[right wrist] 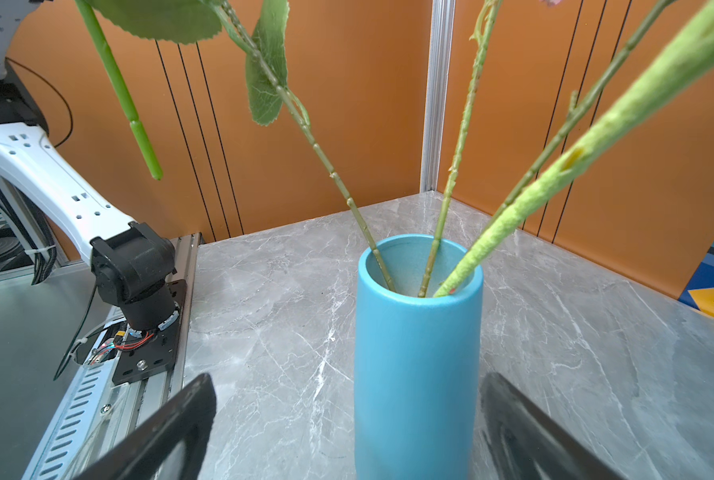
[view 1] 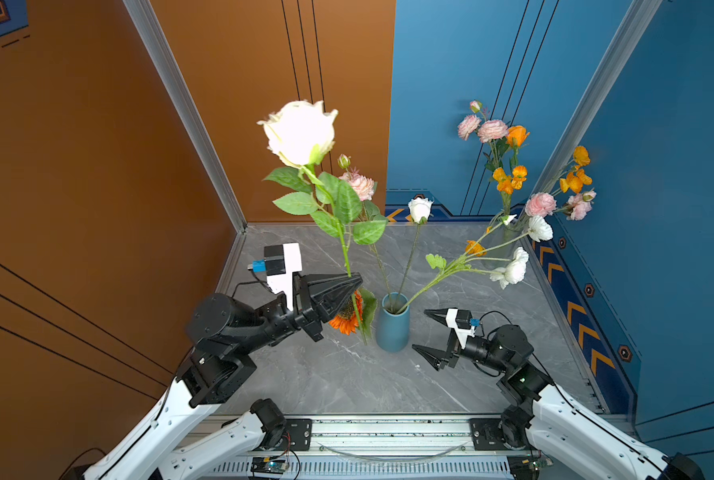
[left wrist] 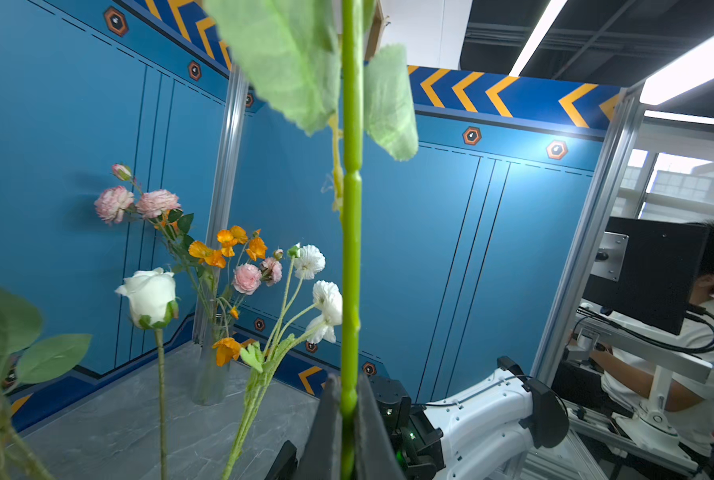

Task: Arrange the flowers into the vase
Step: 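Lift the cream rose upright with the left gripper toward the teal vase, then swing the cream rose over the teal vase with the left gripper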

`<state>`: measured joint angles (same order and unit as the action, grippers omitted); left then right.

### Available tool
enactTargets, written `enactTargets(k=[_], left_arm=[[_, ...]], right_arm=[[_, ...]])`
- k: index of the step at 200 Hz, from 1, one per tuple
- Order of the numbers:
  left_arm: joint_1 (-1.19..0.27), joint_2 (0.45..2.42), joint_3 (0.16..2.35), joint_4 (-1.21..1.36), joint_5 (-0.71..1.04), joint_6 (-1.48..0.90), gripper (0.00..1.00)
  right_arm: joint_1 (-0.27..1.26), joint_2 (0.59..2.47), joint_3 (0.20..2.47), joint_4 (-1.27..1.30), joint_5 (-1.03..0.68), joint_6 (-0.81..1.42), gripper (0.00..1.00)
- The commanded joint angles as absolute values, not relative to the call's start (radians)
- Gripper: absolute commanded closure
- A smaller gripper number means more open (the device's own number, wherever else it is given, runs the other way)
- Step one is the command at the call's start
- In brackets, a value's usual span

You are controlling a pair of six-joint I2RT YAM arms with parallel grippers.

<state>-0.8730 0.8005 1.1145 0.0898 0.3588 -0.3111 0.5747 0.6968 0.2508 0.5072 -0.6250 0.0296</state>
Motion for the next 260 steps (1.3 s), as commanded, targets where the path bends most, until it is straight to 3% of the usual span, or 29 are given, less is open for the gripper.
enactTargets(k=[1, 44, 85, 165, 211, 260], left_arm=[[-1.009, 0.883, 1.143, 0.160, 0.217, -0.058, 1.00], [-1.089, 1.013, 1.191, 0.239, 0.107, 0.085, 1.00], [-1.094, 0.949, 1.219, 0.161, 0.003, 0.116, 1.00], [-1.151, 0.892, 1.227, 0.026, 0.078, 0.039, 1.00], [-1.459, 1.048, 1.208, 0.246, -0.418, 0.388, 1.00], [-1.484, 1.182, 1.103, 0.638, -0.633, 0.459, 1.00]], right_arm=[[0.579, 0.695, 0.259, 0.513, -0.624, 0.023, 0.00], [0.578, 0.689, 0.258, 0.506, -0.618, 0.020, 0.00], [0.578, 0.695, 0.261, 0.509, -0.619, 0.020, 0.00], [0.579, 0.713, 0.262, 0.515, -0.619, 0.017, 0.00], [0.580, 0.718, 0.262, 0.511, -0.615, 0.014, 0.00], [0.579, 0.707, 0.263, 0.511, -0.615, 0.017, 0.00]])
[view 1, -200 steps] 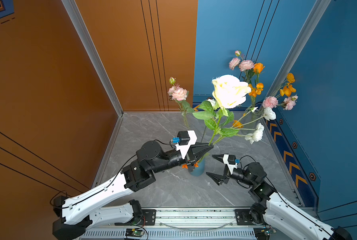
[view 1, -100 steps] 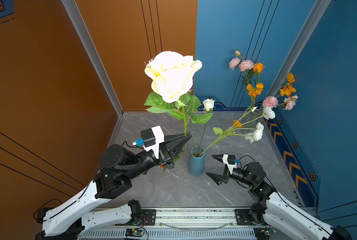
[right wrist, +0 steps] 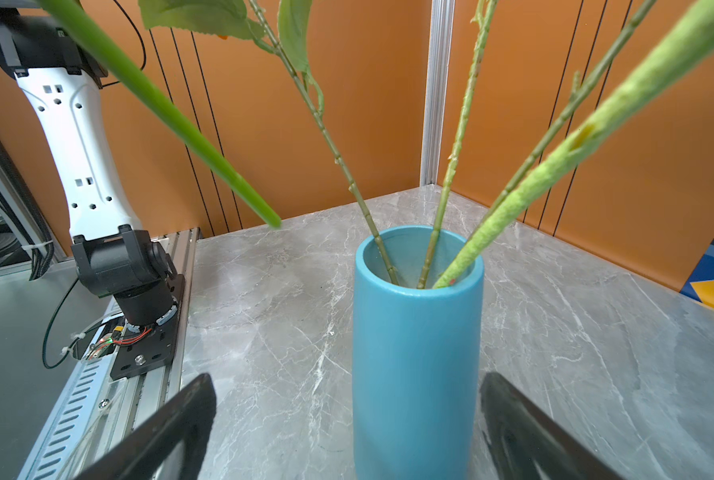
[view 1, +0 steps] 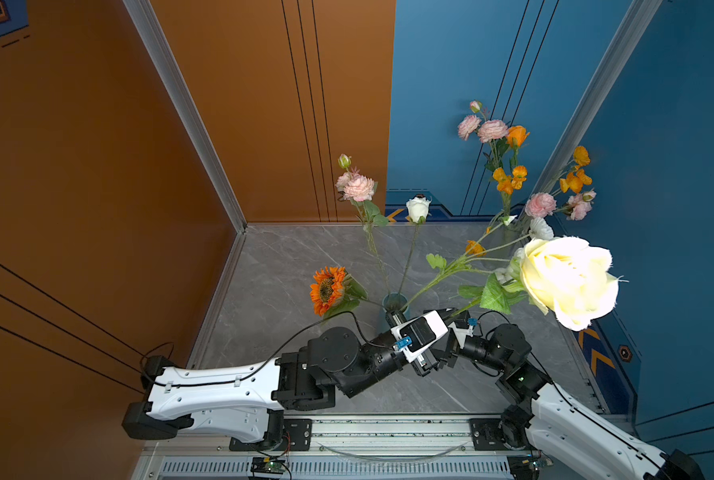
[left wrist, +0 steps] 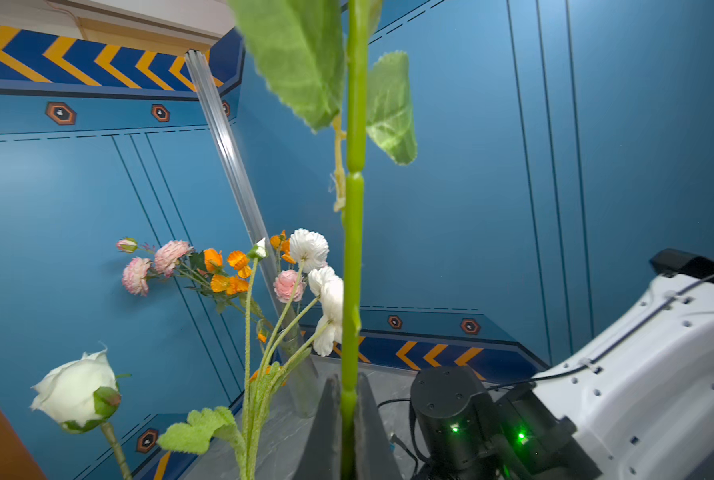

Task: Arrange the flowers into the vase
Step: 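Swing the cream rose over the teal vase with the left gripper, then lower the cream rose stem into the teal vase with the left gripper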

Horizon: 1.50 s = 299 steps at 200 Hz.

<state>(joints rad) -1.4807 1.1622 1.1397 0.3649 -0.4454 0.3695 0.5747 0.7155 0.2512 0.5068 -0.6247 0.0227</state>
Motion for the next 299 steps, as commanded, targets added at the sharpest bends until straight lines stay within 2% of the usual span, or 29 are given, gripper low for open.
enactTargets(k=[1, 31, 70, 86, 148, 176, 225, 253, 276, 287, 299], left_arm=[[-1.484, 1.184, 1.100, 0.644, -0.635, 0.460, 1.00], [-1.481, 1.242, 1.009, 0.908, -0.679, 0.520, 1.00], [-1.455, 1.303, 0.970, 1.071, -0.715, 0.536, 1.00], [-1.450, 1.327, 0.974, 1.087, -0.762, 0.554, 1.00], [-1.451, 1.328, 0.968, 1.142, -0.754, 0.567, 1.00], [-1.442, 1.340, 0.973, 1.142, -0.833, 0.583, 1.00], [-1.407, 1.341, 0.845, 1.202, -0.816, 0.487, 1.00], [-1.391, 1.414, 0.759, 1.405, -0.784, 0.472, 1.00], [-1.387, 1.473, 0.759, 1.408, -0.787, 0.477, 1.00], [-1.387, 1.499, 0.763, 1.409, -0.801, 0.476, 0.95], [-1.387, 1.520, 0.762, 1.409, -0.828, 0.470, 0.94]], right_arm=[[0.579, 0.708, 0.263, 0.511, -0.615, 0.017, 0.00], [0.580, 0.706, 0.262, 0.512, -0.616, 0.018, 0.00], [0.580, 0.707, 0.263, 0.512, -0.617, 0.016, 0.00], [0.579, 0.706, 0.262, 0.512, -0.616, 0.018, 0.00], [0.579, 0.712, 0.263, 0.515, -0.618, 0.018, 0.00], [0.579, 0.714, 0.264, 0.516, -0.618, 0.018, 0.00], [0.579, 0.715, 0.263, 0.516, -0.615, 0.015, 0.00], [0.580, 0.719, 0.262, 0.521, -0.614, 0.015, 0.00], [0.581, 0.718, 0.262, 0.522, -0.612, 0.015, 0.00], [0.581, 0.720, 0.263, 0.522, -0.611, 0.015, 0.00], [0.581, 0.721, 0.263, 0.521, -0.613, 0.015, 0.00]])
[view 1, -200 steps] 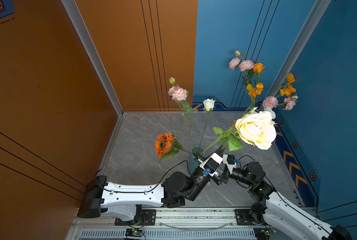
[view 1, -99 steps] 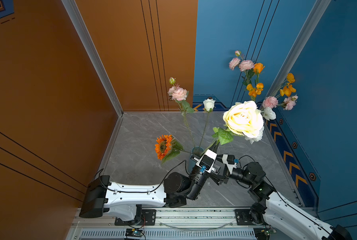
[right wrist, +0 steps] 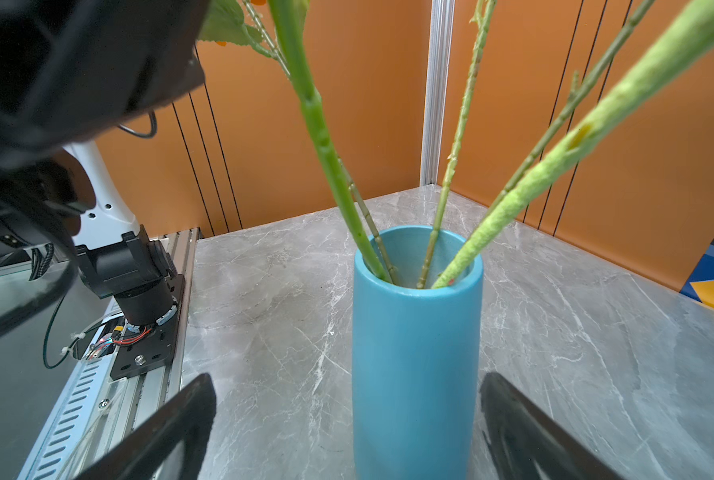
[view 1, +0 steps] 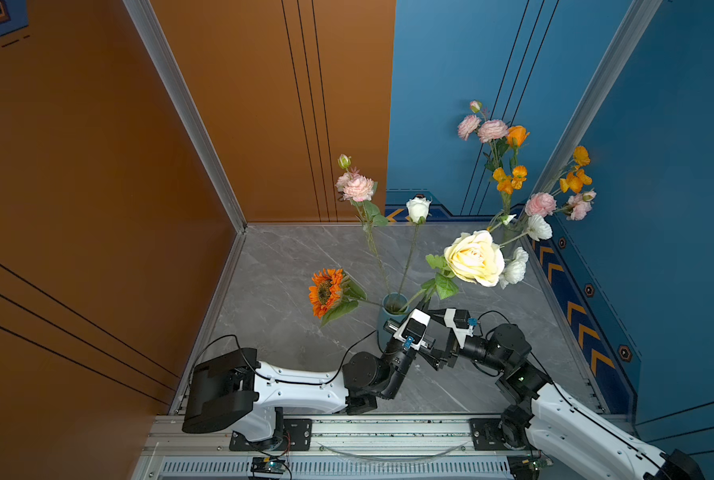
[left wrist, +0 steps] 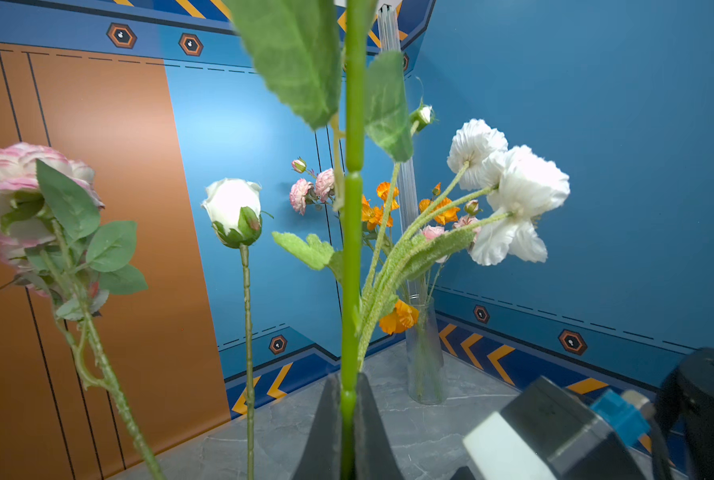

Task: Arrange the flowers into the vase
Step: 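Lower the cream rose stem into the teal vase with the left gripper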

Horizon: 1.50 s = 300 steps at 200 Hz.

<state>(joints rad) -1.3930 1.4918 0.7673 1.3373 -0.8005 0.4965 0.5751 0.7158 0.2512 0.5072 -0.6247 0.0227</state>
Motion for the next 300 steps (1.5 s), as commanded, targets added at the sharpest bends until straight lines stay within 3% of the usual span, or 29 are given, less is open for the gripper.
enactTargets(k=[1, 33, 53, 111, 126, 152, 194, 197, 214, 260, 300], left_arm=[[-1.388, 1.521, 0.761, 1.409, -0.830, 0.469, 0.94], [-1.383, 1.519, 0.729, 1.411, -0.888, 0.431, 0.93], [-1.379, 1.506, 0.703, 1.409, -0.929, 0.427, 0.80], [-1.373, 1.493, 0.644, 1.408, -1.001, 0.400, 0.62], [-1.373, 1.490, 0.643, 1.409, -1.007, 0.403, 0.55], [-1.373, 1.484, 0.633, 1.409, -1.019, 0.409, 0.33], [-1.390, 1.457, 0.586, 1.407, -1.009, 0.401, 0.15], [-1.395, 1.455, 0.581, 1.407, -1.008, 0.404, 0.10], [-1.422, 1.445, 0.560, 1.406, -0.996, 0.434, 0.00], [-1.469, 1.400, 0.497, 1.387, -1.003, 0.470, 0.02], [-1.472, 1.306, 0.440, 1.245, -1.011, 0.348, 0.02]], right_arm=[[0.581, 0.721, 0.262, 0.521, -0.613, 0.015, 0.00], [0.582, 0.724, 0.262, 0.525, -0.615, 0.015, 0.00], [0.582, 0.732, 0.264, 0.528, -0.616, 0.015, 0.00], [0.584, 0.739, 0.264, 0.528, -0.614, 0.012, 0.00], [0.585, 0.746, 0.265, 0.529, -0.616, 0.012, 0.00], [0.586, 0.747, 0.267, 0.530, -0.616, 0.010, 0.00], [0.585, 0.749, 0.267, 0.529, -0.615, 0.008, 0.00], [0.585, 0.749, 0.269, 0.529, -0.615, 0.009, 0.00], [0.586, 0.749, 0.267, 0.529, -0.615, 0.009, 0.00], [0.588, 0.751, 0.268, 0.529, -0.611, 0.008, 0.00], [0.588, 0.760, 0.268, 0.530, -0.617, 0.006, 0.00]])
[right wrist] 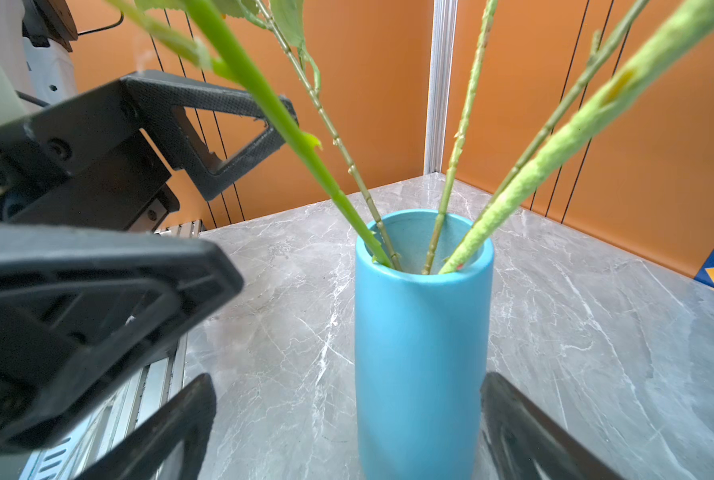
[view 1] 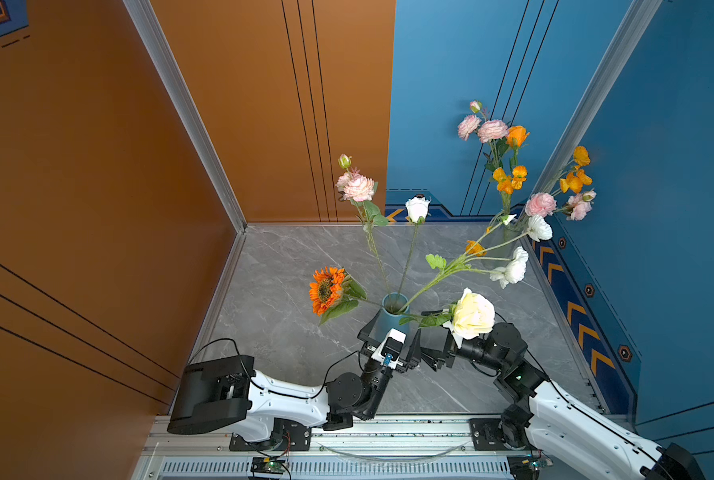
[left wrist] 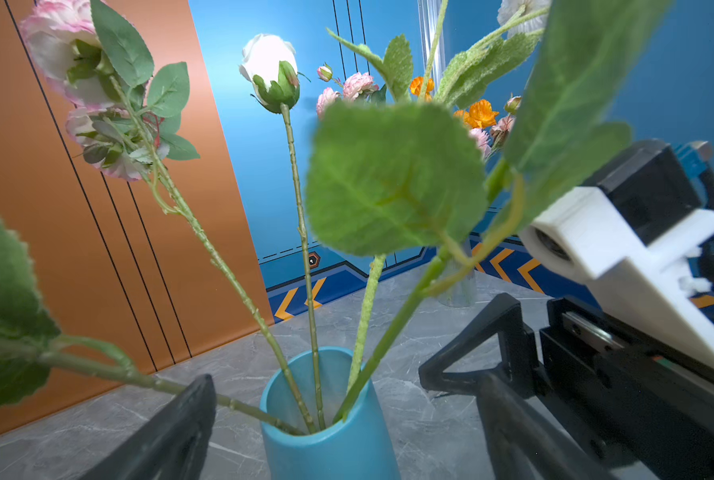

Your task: Arrange the flowers into the vase

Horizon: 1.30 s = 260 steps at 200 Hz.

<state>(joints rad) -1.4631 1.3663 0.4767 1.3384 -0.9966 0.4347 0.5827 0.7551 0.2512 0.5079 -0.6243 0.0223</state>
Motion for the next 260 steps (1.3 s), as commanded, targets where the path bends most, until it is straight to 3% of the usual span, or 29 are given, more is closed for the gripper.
enactTargets(k=[1, 37, 62, 123, 173, 260], left_arm=[[-1.471, 1.303, 0.439, 1.239, -1.009, 0.342, 0.02], [-1.377, 1.207, 0.384, 1.012, -0.888, 0.066, 0.02], [-1.256, 1.168, 0.371, 0.903, -0.706, -0.069, 0.02], [-1.145, 1.247, 0.377, 0.893, -0.504, -0.088, 0.02], [-1.107, 1.350, 0.446, 0.897, -0.493, -0.058, 0.02], [-0.999, 1.502, 0.505, 1.042, -0.330, -0.081, 0.02]], right_arm=[[0.588, 0.759, 0.268, 0.530, -0.618, 0.006, 0.00], [0.588, 0.750, 0.268, 0.532, -0.634, 0.006, 0.00], [0.590, 0.750, 0.267, 0.541, -0.659, 0.008, 0.00], [0.591, 0.757, 0.267, 0.535, -0.644, 0.005, 0.00], [0.592, 0.769, 0.272, 0.534, -0.643, 0.002, 0.00], [0.592, 0.782, 0.275, 0.534, -0.638, 0.000, 0.00]])
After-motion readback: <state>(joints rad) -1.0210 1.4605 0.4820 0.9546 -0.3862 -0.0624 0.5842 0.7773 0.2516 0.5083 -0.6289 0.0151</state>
